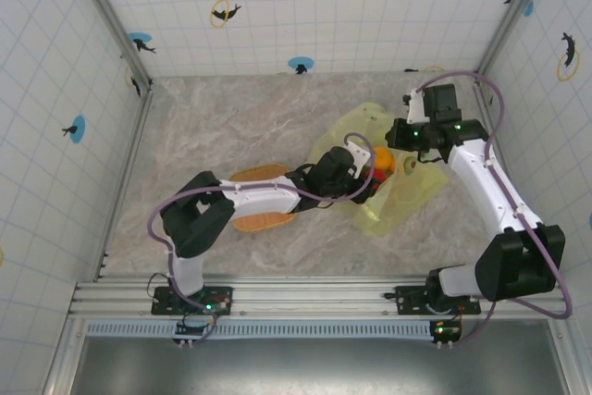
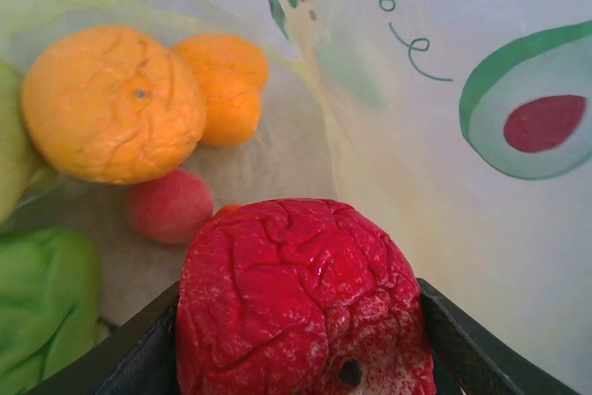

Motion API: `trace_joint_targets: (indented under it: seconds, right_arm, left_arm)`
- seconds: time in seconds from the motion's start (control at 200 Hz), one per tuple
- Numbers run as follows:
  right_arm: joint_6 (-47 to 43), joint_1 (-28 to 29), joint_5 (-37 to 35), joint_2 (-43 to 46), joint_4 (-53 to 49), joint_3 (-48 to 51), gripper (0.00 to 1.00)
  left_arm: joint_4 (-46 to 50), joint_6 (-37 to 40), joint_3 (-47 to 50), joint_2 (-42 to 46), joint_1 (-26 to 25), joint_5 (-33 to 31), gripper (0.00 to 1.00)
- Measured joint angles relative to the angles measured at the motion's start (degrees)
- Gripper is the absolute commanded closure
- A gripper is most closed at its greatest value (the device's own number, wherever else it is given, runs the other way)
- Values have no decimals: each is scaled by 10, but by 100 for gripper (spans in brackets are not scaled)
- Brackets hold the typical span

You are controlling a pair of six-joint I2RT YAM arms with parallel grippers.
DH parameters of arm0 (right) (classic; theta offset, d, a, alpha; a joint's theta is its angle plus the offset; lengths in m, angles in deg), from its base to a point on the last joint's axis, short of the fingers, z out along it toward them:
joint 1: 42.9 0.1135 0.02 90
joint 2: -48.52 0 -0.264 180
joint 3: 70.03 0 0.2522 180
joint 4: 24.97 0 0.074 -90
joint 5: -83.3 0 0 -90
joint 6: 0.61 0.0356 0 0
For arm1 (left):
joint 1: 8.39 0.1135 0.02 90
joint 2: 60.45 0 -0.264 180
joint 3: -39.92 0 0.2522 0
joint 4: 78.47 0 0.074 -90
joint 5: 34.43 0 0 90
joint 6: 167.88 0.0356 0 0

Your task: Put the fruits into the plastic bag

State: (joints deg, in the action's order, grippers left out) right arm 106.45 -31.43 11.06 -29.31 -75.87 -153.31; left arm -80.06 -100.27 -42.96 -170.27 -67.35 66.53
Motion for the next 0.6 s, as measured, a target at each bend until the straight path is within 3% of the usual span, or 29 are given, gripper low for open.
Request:
trace_joint_targets:
  seconds: [0.31, 0.601]
  right_arm:
    - [10, 5, 1, 6, 1, 0, 100]
    - [9, 5, -1, 6, 0, 1, 100]
  left_arm:
    - [-56, -12, -78, -84, -3, 30, 36]
    - [-67, -21, -100, -120, -2, 32, 22]
